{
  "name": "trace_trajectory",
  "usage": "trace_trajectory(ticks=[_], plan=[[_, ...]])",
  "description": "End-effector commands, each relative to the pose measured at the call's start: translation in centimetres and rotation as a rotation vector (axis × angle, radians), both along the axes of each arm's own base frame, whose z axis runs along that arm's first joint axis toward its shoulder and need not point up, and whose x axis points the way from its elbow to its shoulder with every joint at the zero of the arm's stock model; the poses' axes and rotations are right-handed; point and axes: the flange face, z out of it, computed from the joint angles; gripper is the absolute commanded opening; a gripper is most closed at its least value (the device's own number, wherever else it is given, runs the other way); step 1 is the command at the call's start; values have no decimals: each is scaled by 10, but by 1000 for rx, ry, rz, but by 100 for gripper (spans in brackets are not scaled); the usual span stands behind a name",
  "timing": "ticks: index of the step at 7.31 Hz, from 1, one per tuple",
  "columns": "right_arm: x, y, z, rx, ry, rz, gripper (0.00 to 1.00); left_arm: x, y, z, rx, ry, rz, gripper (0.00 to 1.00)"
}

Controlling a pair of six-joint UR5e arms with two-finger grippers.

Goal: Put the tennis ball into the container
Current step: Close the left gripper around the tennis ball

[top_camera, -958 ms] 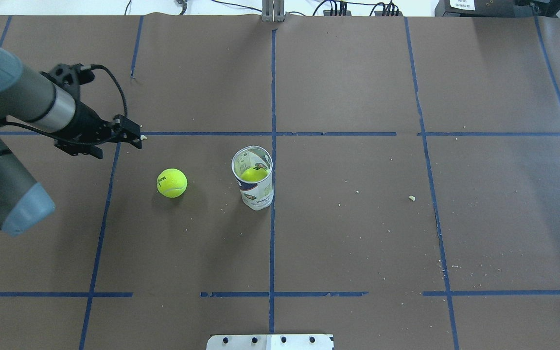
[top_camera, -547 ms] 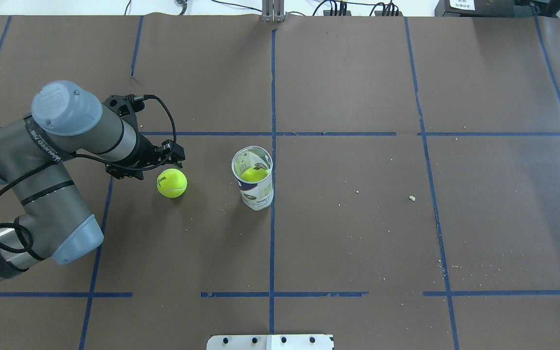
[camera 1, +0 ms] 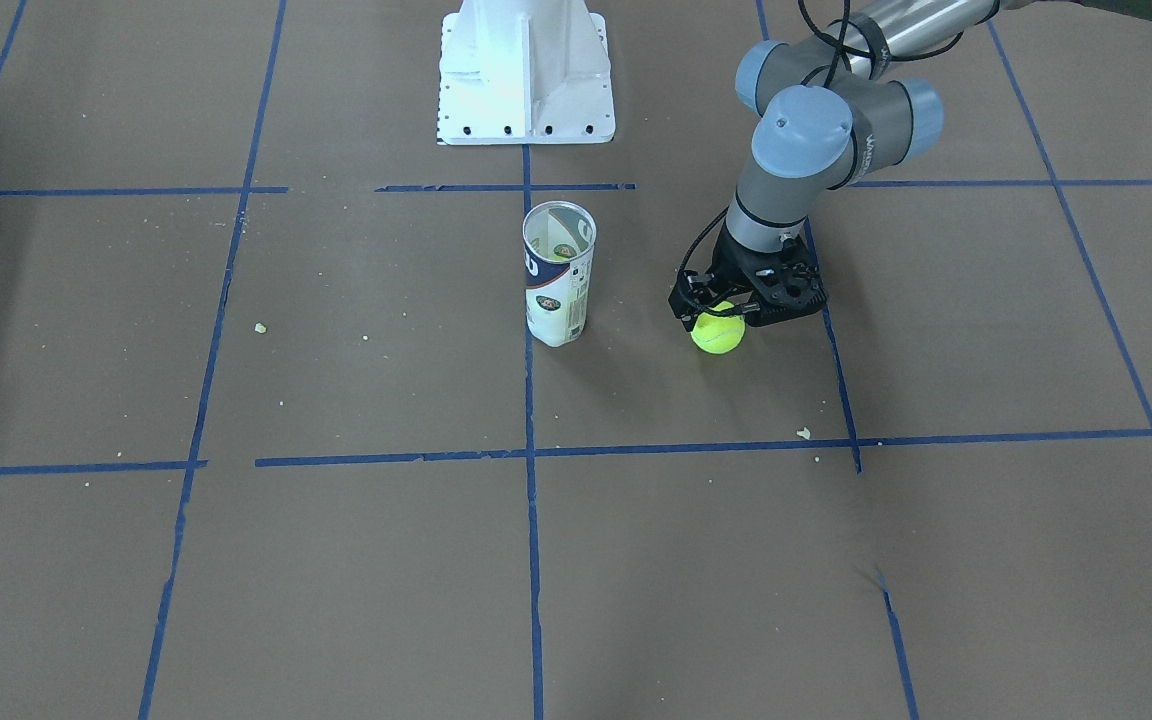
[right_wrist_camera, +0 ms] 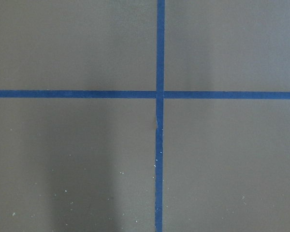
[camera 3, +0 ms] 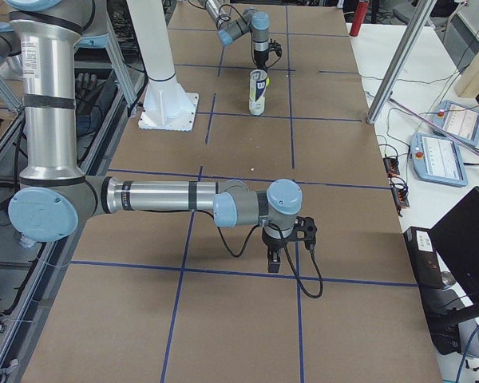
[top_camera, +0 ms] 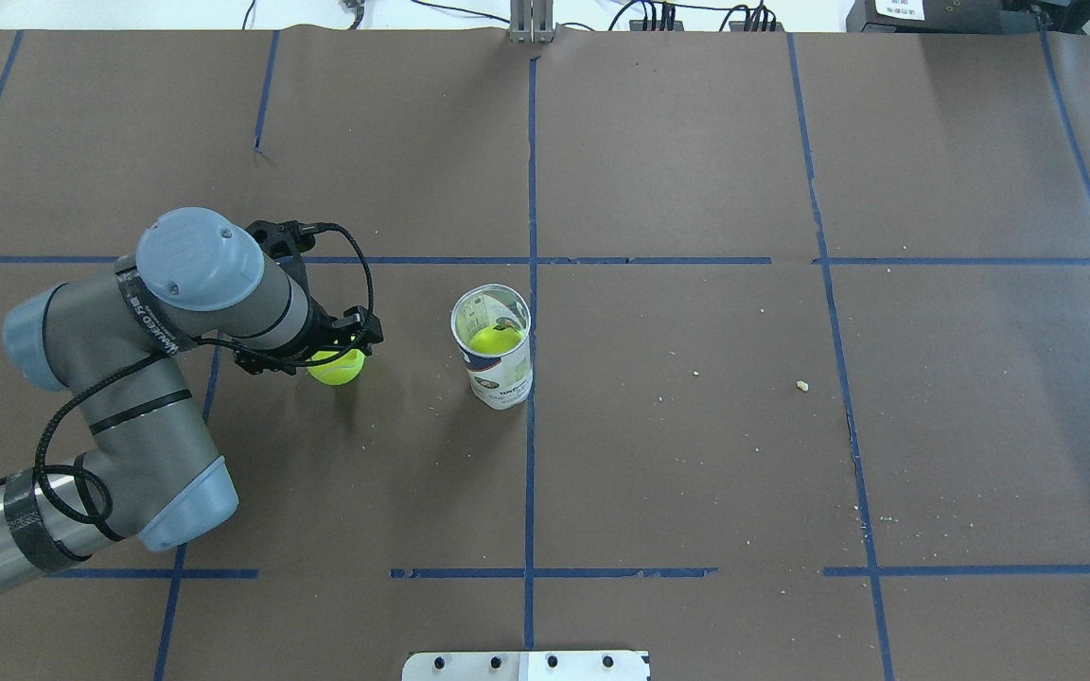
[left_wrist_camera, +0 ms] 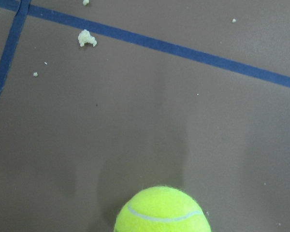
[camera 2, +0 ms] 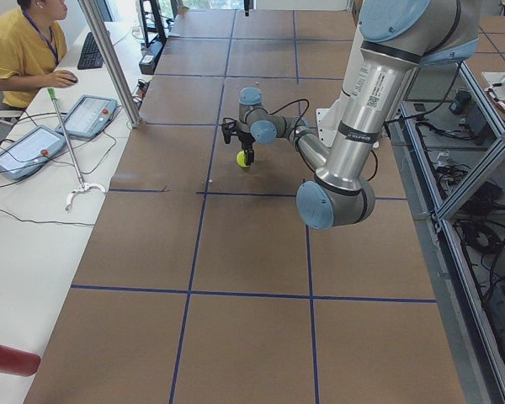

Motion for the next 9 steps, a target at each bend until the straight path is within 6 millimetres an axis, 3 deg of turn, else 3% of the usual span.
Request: trace_trajectory(ticks=[1,4,6,7,9], plan=[[0,0,0,0,0,0,100,12,-3,0,-1,-8,8,100],[0,0,0,0,0,0,100,17,-10,8,10,-29,-2,99],[0,0,0,0,0,0,100,17,-10,9,10,-32,-3,89],[0,0,0,0,0,0,100,17,-10,10,8,-35,-3,77],[0,0,0,0,0,0,100,15,-10,4,8,-27,-4,0]])
